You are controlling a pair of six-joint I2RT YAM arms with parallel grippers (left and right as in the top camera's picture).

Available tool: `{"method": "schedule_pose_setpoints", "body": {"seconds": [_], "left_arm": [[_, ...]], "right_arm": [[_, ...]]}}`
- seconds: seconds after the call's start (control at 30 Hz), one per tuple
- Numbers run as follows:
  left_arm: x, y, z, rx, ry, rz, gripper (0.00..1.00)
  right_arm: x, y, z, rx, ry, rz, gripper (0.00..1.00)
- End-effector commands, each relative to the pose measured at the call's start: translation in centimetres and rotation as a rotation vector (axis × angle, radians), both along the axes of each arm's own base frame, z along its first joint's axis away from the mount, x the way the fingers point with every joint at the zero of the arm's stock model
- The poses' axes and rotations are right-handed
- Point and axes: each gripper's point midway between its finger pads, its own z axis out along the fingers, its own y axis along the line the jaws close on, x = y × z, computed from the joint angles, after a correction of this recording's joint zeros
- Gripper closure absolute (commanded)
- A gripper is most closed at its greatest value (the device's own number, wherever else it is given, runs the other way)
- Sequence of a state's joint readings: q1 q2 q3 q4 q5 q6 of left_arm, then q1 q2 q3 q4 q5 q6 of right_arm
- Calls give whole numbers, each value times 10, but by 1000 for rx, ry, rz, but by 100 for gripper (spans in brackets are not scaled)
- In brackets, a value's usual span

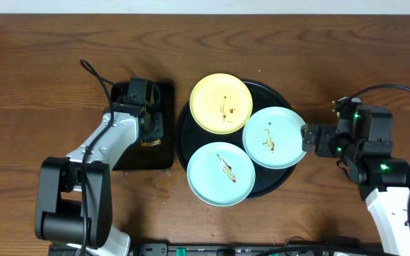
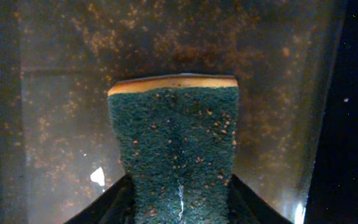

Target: Clean dirty plates on tray and stack at the side

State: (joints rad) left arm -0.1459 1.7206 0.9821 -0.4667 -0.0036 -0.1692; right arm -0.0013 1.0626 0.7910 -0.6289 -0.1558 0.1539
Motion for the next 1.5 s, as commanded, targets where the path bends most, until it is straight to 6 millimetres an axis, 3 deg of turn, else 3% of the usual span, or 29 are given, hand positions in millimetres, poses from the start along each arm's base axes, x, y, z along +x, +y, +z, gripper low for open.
{"method": "schedule_pose_setpoints", "body": {"seconds": [0.0, 0.2, 0.67, 0.83, 0.93, 1.13, 1.33, 1.47], "left_arm": [[-5, 2, -5, 9, 17, 10, 66], [-5, 2, -5, 9, 18, 10, 80], [-8, 2, -14, 12, 41, 9, 78], [-10, 2, -21, 11, 63, 26, 92], [-9, 2, -18, 9, 53, 27, 92], [-2, 1, 11, -3, -17, 27, 93], [-6, -2, 55, -37, -99, 19, 93], [-12, -1, 70, -40, -119, 19, 93]], "right_arm": [[3, 1, 6, -1, -13, -5, 1], [3, 1, 5, -2, -9, -5, 1], [2, 1, 5, -1, -7, -5, 1], [2, 1, 5, -1, -7, -5, 1], [2, 1, 5, -2, -7, -5, 1], [0, -7, 1, -37, 11, -33, 2], [-2, -10, -9, -52, 49, -43, 26], [-1, -12, -20, -62, 90, -48, 27]]}}
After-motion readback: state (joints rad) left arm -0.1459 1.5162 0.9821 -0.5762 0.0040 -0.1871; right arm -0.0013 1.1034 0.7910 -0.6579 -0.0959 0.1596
